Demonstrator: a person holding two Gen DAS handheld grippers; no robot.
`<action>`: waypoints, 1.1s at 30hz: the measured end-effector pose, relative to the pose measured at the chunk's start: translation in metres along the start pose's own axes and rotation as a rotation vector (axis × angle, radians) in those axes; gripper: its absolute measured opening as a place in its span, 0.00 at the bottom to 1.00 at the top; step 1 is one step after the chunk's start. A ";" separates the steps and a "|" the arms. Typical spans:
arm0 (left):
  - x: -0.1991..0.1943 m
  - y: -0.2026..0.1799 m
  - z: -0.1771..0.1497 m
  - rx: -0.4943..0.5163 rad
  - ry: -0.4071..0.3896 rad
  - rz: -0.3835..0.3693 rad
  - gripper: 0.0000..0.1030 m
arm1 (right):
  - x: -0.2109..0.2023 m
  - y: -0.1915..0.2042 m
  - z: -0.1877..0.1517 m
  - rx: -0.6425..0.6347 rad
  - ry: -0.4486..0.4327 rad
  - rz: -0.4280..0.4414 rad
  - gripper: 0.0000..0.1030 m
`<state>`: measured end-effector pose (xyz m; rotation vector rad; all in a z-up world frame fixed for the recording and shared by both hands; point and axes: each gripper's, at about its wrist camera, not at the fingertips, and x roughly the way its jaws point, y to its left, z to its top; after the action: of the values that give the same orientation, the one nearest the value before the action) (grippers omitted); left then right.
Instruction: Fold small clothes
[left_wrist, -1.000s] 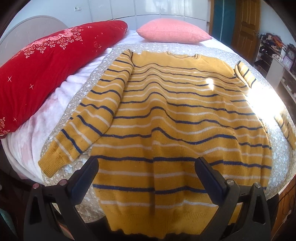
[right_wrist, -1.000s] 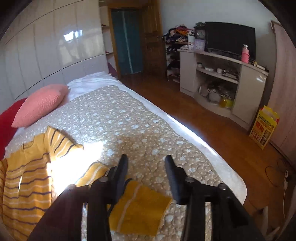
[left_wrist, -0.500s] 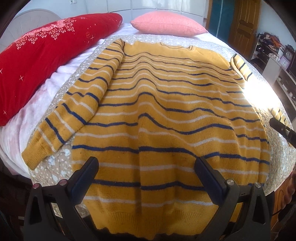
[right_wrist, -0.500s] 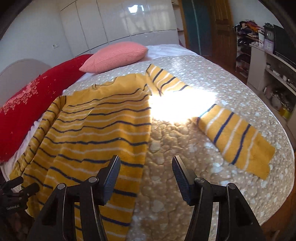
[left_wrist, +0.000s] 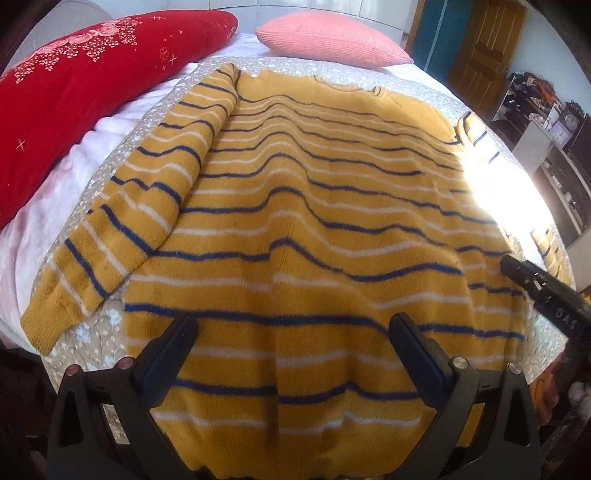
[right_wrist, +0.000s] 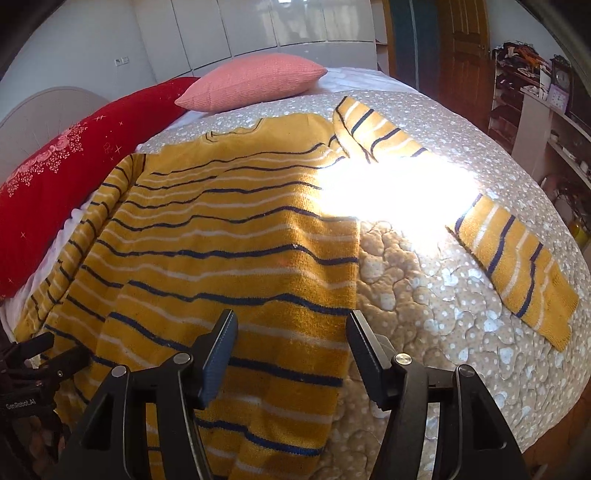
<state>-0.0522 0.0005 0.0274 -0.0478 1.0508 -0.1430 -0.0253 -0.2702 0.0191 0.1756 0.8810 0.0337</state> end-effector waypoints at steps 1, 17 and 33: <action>0.000 0.000 0.005 -0.004 0.002 -0.015 1.00 | 0.001 0.001 0.002 -0.003 0.001 -0.002 0.64; 0.047 -0.021 0.078 0.055 0.059 0.004 1.00 | 0.041 0.003 0.049 0.000 0.004 -0.028 0.69; 0.068 -0.032 0.070 0.079 0.099 0.083 1.00 | 0.056 -0.002 0.042 -0.008 -0.020 0.039 0.81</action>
<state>0.0389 -0.0424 0.0069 0.0752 1.1431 -0.1122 0.0423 -0.2724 0.0025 0.1859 0.8572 0.0717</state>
